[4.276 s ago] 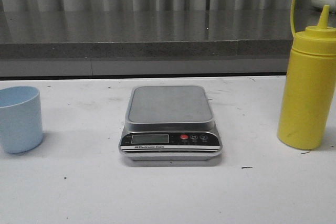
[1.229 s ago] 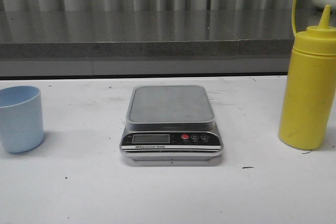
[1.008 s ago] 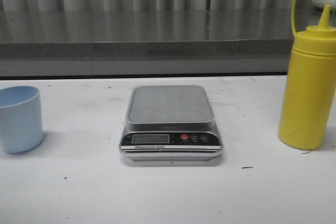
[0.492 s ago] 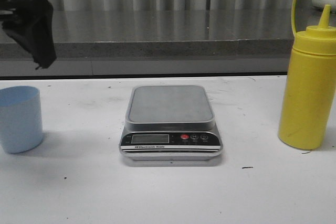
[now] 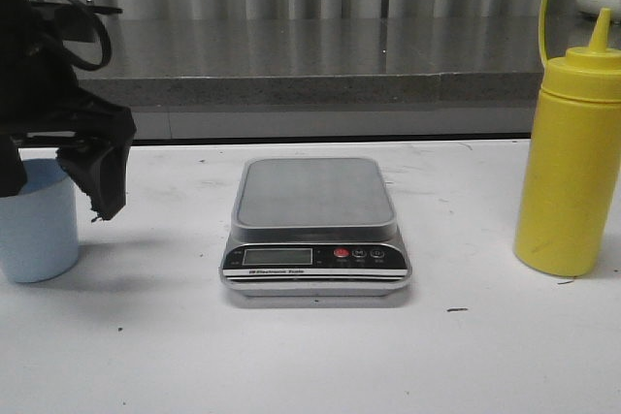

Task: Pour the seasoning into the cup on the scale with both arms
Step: 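Lower the left gripper onto the light blue cup and grasp its rim, then lift the blue cup with the left gripper and carry it over the scale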

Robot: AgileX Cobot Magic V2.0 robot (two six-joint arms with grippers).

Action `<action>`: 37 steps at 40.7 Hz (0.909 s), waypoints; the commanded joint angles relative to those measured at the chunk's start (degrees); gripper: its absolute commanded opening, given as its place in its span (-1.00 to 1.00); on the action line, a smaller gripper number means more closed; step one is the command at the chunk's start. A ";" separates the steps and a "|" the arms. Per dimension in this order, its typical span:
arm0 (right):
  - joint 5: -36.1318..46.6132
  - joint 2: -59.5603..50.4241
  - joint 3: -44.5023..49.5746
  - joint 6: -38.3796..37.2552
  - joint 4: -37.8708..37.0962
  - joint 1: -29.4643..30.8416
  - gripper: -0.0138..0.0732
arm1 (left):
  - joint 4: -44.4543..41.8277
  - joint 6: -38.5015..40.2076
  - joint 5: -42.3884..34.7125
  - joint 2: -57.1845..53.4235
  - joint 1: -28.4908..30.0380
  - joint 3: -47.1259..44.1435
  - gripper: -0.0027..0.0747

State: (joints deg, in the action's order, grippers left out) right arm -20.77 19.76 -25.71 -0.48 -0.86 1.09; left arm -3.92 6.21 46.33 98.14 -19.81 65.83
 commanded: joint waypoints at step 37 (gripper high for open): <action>4.59 0.83 -1.96 0.07 0.03 0.21 0.82 | -0.20 -1.18 9.98 -0.88 -0.42 13.39 -0.98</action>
State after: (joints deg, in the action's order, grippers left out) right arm -20.77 19.76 -25.71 -0.48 -0.86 1.09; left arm -3.92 5.24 53.60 100.14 -19.90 73.55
